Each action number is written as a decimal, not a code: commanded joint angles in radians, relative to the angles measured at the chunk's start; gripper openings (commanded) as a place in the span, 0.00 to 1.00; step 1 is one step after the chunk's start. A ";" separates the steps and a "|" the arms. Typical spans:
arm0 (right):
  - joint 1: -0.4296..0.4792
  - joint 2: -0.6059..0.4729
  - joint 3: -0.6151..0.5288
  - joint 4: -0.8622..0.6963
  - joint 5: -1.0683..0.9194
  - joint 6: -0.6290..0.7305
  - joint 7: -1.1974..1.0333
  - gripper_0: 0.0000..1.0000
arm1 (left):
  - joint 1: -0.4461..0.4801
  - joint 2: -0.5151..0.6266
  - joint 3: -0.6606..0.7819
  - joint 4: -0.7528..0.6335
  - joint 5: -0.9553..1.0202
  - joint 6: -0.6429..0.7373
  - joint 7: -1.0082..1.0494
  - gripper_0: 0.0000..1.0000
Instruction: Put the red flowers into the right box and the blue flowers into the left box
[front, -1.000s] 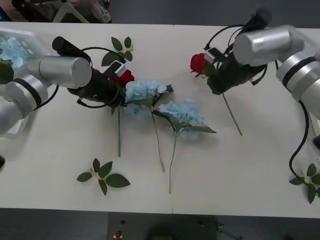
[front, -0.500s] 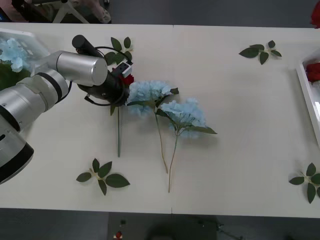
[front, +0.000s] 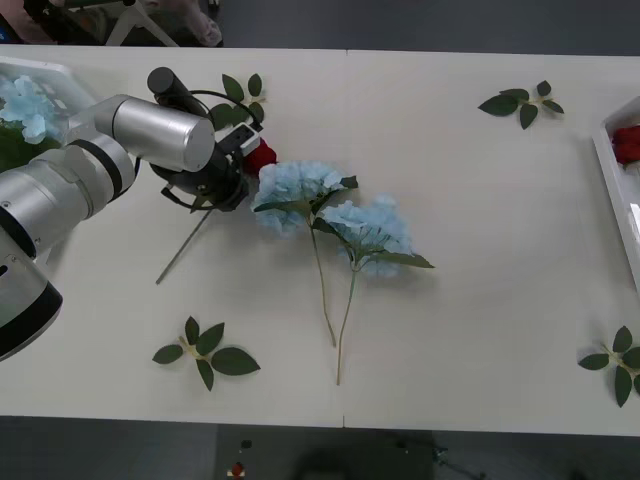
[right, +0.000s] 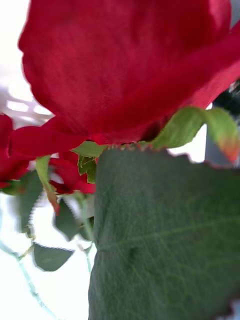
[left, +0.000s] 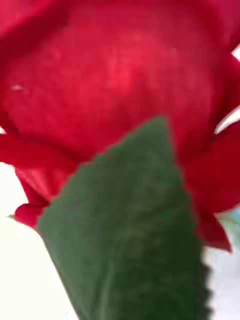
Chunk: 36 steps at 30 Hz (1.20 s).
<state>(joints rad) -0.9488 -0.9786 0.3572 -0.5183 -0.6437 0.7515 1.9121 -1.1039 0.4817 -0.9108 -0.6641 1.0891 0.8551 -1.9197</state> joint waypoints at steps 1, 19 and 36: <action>0.051 0.008 0.063 -0.012 -0.002 -0.087 -0.061 0.00 | -0.013 0.031 0.018 -0.019 -0.001 -0.031 0.019 0.00; 0.102 0.032 0.078 -0.012 0.115 -0.231 -0.189 0.72 | 0.200 0.130 0.625 -0.727 0.782 -0.140 -0.099 0.00; 0.170 -0.088 0.078 -0.324 -0.425 -0.083 0.130 0.78 | 0.176 -0.068 0.466 -0.801 0.601 -0.384 -0.078 0.00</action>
<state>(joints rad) -0.8125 -0.9729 0.4511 -0.6675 -0.9842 0.6460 1.9858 -0.8873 0.4135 -0.4676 -1.4512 1.6944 0.4785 -2.0050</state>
